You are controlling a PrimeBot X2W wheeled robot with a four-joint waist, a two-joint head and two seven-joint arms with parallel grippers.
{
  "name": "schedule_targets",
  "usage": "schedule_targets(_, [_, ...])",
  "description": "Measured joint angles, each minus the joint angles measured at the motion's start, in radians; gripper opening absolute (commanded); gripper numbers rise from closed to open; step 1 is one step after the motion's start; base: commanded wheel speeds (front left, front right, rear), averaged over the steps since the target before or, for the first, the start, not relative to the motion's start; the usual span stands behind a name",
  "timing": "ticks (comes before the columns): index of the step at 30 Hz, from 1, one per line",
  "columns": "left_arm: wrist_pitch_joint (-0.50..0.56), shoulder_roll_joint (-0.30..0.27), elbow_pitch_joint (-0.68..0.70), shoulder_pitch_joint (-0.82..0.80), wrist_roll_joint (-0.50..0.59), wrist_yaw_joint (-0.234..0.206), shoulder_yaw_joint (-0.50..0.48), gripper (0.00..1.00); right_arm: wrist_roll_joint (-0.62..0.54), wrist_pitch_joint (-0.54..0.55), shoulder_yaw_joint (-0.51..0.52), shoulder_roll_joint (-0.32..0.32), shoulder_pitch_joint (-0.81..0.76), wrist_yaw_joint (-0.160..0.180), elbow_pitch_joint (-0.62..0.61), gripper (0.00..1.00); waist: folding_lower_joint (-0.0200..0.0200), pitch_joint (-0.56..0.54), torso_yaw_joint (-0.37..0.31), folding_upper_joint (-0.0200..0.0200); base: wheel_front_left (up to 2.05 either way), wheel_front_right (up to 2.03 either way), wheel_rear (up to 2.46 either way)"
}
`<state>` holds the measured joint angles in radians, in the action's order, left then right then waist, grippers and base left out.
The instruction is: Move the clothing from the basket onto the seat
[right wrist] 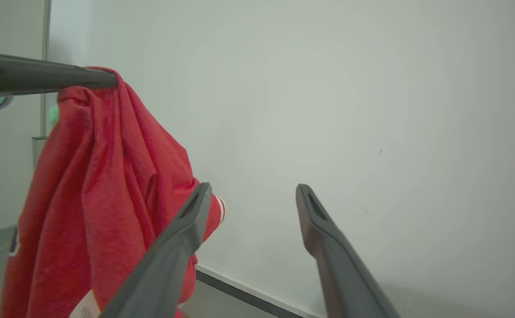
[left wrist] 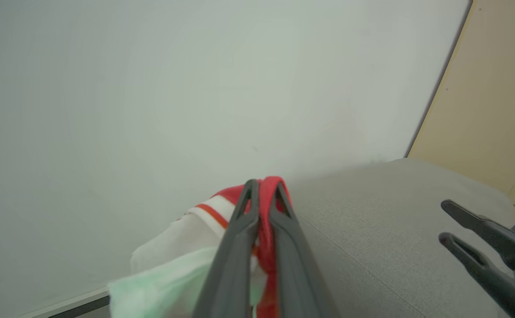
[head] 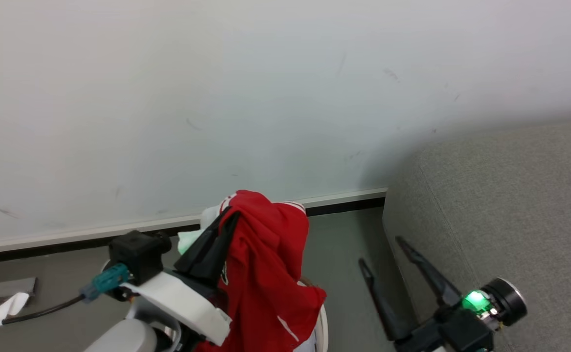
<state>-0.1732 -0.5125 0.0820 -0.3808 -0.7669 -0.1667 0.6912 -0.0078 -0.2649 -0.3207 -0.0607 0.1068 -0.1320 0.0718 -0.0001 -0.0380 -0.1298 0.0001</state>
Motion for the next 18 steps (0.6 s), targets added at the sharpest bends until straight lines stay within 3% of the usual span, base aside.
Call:
schedule_targets(9, [0.028, 0.069, 0.002, -0.037, 0.008, 0.036, 0.075, 0.0, 0.056, 0.0, -0.264, -0.058, 0.164, 0.0, 0.084, 1.0, 0.0002, -0.001, 0.024, 0.0, 0.0, 0.0, 0.0])
schedule_targets(18, [0.074, 0.111, 0.021, -0.062, 0.017, 0.086, 0.158, 0.0, 0.13, 0.0, -0.368, -0.056, 0.247, 0.0, 0.276, 1.0, 0.0002, -0.009, 0.064, 0.0, 0.0, 0.0, 0.0])
